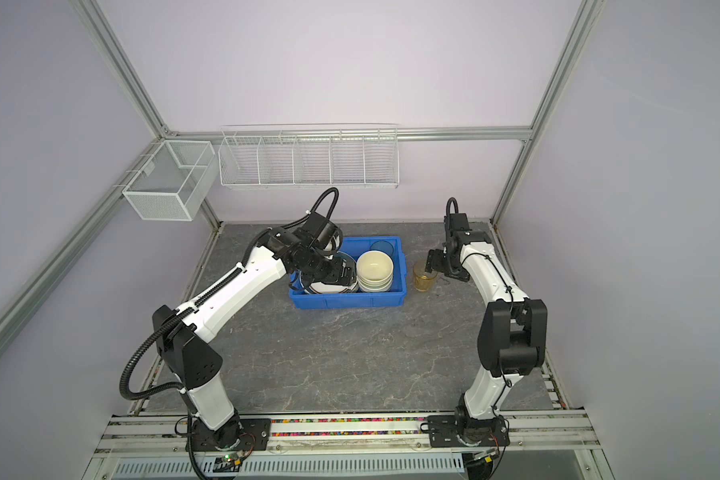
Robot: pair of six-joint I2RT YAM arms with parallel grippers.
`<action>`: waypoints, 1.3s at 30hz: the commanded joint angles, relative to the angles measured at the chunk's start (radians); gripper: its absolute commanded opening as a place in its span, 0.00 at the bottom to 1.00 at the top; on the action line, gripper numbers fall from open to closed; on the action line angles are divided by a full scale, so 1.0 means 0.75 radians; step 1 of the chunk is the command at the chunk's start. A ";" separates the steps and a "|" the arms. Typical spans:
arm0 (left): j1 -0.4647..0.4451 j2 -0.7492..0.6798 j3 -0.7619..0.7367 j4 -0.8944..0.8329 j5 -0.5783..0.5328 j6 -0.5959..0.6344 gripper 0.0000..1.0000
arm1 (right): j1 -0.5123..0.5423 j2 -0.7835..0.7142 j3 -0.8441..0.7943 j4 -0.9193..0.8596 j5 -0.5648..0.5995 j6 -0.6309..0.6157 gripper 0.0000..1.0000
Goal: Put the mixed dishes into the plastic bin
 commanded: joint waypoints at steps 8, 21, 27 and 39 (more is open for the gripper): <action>0.013 -0.120 -0.075 -0.058 -0.102 -0.014 0.99 | -0.024 0.186 0.160 0.010 -0.054 -0.029 0.49; 0.073 -0.224 -0.173 -0.056 -0.112 -0.033 0.99 | -0.024 0.292 0.156 0.021 -0.073 -0.034 0.33; 0.111 -0.272 -0.228 -0.041 -0.097 -0.038 0.99 | -0.024 0.266 0.132 0.038 -0.077 -0.031 0.21; 0.114 -0.326 -0.282 -0.036 -0.099 -0.045 0.99 | -0.011 0.215 0.106 0.026 -0.079 -0.040 0.06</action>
